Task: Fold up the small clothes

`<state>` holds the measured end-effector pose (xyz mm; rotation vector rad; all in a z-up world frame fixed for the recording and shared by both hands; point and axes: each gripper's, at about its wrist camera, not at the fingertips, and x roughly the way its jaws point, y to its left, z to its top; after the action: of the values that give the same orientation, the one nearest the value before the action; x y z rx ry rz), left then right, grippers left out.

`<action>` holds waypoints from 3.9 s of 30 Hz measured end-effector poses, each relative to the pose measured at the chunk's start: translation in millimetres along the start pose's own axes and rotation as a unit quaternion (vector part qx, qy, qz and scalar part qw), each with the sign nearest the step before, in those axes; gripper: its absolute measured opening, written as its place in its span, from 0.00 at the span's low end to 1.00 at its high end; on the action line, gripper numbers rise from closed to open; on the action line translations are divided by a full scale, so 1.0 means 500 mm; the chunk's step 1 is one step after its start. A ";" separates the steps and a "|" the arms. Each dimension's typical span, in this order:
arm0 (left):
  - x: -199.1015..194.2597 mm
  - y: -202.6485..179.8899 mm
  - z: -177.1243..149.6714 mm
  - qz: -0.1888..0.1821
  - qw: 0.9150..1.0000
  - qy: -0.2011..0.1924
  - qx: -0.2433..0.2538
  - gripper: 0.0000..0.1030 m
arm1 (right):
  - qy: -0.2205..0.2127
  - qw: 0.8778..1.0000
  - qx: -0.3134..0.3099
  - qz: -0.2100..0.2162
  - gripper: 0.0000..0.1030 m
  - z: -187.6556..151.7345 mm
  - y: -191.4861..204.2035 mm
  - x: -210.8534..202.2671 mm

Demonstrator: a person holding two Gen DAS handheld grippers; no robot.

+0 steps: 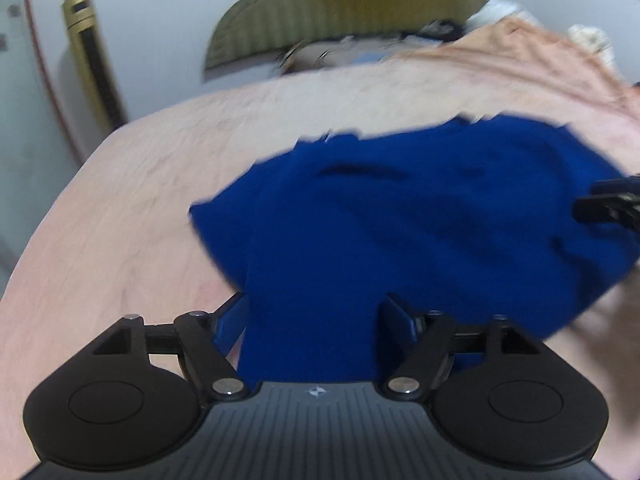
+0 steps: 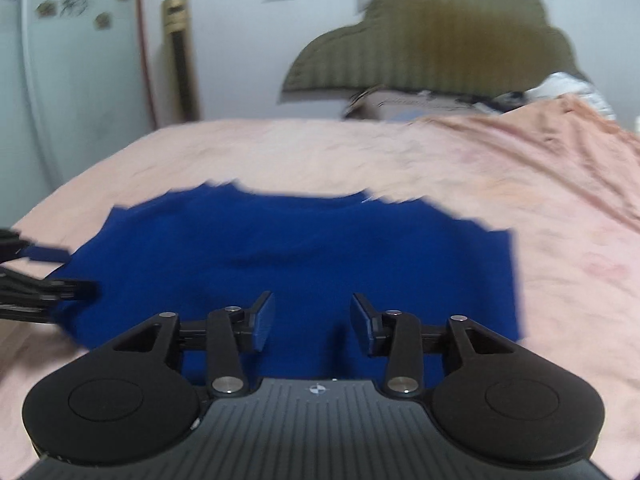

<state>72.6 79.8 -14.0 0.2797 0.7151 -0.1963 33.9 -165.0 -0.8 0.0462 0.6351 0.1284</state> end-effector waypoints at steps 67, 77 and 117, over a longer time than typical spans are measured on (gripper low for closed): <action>0.021 0.096 0.055 0.066 0.991 -0.018 -0.116 0.83 | -0.012 0.990 -0.140 0.017 0.88 -0.002 0.219 0.002; 0.029 0.130 0.058 0.063 0.989 -0.015 -0.134 0.83 | -0.015 0.986 -0.163 0.005 0.88 -0.005 0.257 -0.005; 0.157 0.311 0.091 -0.195 0.940 0.072 -0.269 0.83 | -0.004 0.961 -0.274 -0.027 0.90 -0.071 0.387 0.021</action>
<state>200.5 205.6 -5.0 -0.3798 0.9365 -0.3498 0.8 28.3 -19.8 -0.5047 0.5739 0.2470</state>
